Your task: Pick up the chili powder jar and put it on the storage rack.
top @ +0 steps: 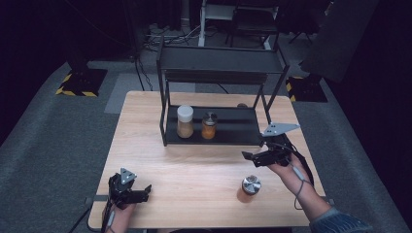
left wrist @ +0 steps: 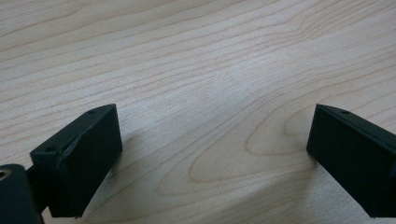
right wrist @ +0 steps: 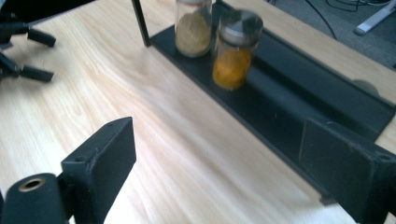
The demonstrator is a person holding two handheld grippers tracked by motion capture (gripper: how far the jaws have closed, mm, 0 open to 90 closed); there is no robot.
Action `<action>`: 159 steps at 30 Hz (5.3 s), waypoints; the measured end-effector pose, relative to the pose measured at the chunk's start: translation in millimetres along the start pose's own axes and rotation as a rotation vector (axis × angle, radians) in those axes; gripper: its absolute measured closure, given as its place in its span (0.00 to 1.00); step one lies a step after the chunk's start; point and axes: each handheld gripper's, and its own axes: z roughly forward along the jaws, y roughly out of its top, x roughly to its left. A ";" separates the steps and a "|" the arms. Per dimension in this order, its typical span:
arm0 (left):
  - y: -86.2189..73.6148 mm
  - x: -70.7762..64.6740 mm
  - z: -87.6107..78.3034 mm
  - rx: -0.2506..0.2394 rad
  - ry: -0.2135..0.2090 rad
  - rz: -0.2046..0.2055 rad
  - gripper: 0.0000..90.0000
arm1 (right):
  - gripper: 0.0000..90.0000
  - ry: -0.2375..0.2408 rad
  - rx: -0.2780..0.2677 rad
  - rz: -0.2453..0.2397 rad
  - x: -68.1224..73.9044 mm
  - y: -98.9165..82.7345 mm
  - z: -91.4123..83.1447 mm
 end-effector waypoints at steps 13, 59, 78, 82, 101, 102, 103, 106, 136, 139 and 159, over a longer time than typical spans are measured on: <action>0.0 0.0 0.1 0.000 0.001 0.000 0.03 | 0.11 0.038 0.035 -0.028 27.6 -44.3 0.2; -0.1 -0.2 -0.2 0.000 0.001 -0.001 0.03 | 0.33 0.040 0.128 -0.019 42.4 -99.8 44.0; -0.2 -0.1 -0.1 0.000 0.001 -0.001 0.03 | 0.33 -0.006 0.073 -0.023 15.2 -37.1 16.0; -0.2 -0.1 -0.1 0.000 0.001 -0.001 0.03 | 0.33 -0.017 0.061 -0.027 7.3 -18.0 14.7; -0.2 -0.1 -0.1 0.000 0.000 -0.001 0.03 | 0.33 -0.089 0.056 -0.002 -40.4 63.0 49.9; -0.2 -0.1 -0.1 0.000 0.000 -0.001 0.03 | 0.33 -0.092 0.055 0.002 -43.8 65.6 53.7; -0.2 -0.1 -0.1 0.000 0.000 -0.001 0.03 | 0.33 -0.095 0.057 0.008 -46.8 68.2 57.5; -0.3 -0.1 -0.1 0.000 0.001 -0.001 0.03 | 0.33 -0.107 0.060 0.019 -54.2 73.6 70.1; -0.2 -0.1 -0.1 0.000 0.001 -0.001 0.03 | 0.33 -0.126 0.194 0.142 -86.0 36.3 180.1; -0.2 -0.1 -0.1 0.000 0.001 -0.001 0.03 | 0.33 -0.126 0.199 0.150 -87.4 32.5 183.3; -0.2 -0.7 -0.1 0.000 0.002 -0.004 0.03 | 0.10 -0.127 0.011 0.056 -59.5 39.5 82.5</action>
